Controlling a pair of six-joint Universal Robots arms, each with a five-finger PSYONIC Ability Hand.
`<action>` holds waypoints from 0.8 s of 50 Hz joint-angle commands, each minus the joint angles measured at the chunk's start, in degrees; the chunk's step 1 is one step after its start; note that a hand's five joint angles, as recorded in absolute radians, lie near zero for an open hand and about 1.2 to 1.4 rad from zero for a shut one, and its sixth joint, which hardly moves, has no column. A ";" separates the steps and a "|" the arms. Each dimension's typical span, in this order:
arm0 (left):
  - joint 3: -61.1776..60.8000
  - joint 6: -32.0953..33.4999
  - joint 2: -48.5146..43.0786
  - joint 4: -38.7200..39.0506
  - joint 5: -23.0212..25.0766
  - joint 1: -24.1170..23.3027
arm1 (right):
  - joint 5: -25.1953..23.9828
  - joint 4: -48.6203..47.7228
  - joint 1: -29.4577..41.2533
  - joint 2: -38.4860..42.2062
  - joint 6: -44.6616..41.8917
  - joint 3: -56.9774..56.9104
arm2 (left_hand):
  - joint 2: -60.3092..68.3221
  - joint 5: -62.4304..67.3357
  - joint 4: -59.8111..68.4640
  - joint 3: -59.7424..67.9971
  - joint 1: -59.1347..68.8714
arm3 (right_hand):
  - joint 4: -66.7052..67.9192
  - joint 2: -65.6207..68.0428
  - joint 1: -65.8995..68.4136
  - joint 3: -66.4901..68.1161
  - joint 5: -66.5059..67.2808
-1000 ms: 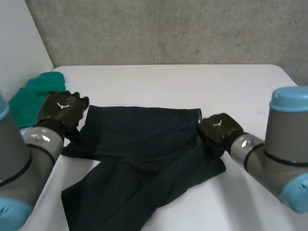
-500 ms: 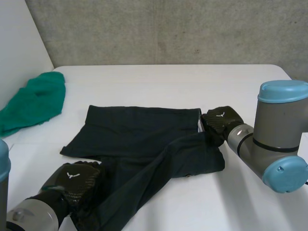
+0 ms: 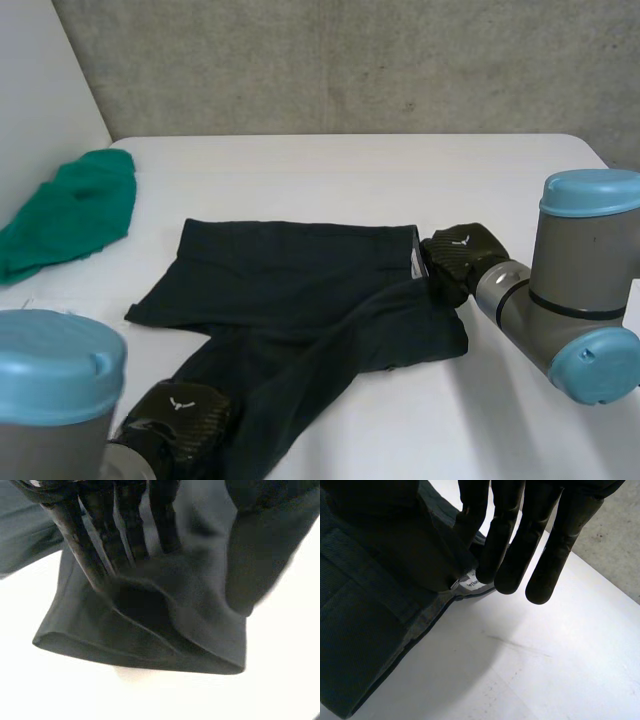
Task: Fold the laundry.
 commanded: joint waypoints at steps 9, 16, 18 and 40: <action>12.85 20.23 -10.23 24.80 -7.63 12.50 | -2.86 -3.20 0.74 -0.48 -1.19 -3.22 | 46.17 46.12 46.11 46.23 45.68 | 11.91 12.81 23.55 12.52 12.85; 24.01 27.72 -23.06 34.91 -2.54 15.76 | -1.20 -9.62 2.50 8.47 -1.80 -12.87 | 46.17 46.12 46.11 46.23 45.68 | 11.91 12.81 23.55 12.52 12.85; 26.65 28.43 -25.54 36.86 -0.95 16.64 | 0.38 -10.59 3.12 11.20 -3.03 -16.14 | 46.17 46.12 46.11 46.23 45.68 | 11.91 12.81 23.55 12.52 12.85; 50.93 38.35 -51.30 48.98 5.30 17.78 | 10.06 -17.98 5.23 39.86 -18.50 -50.60 | 39.54 39.48 39.47 39.59 39.04 | -0.36 0.54 11.29 0.26 0.58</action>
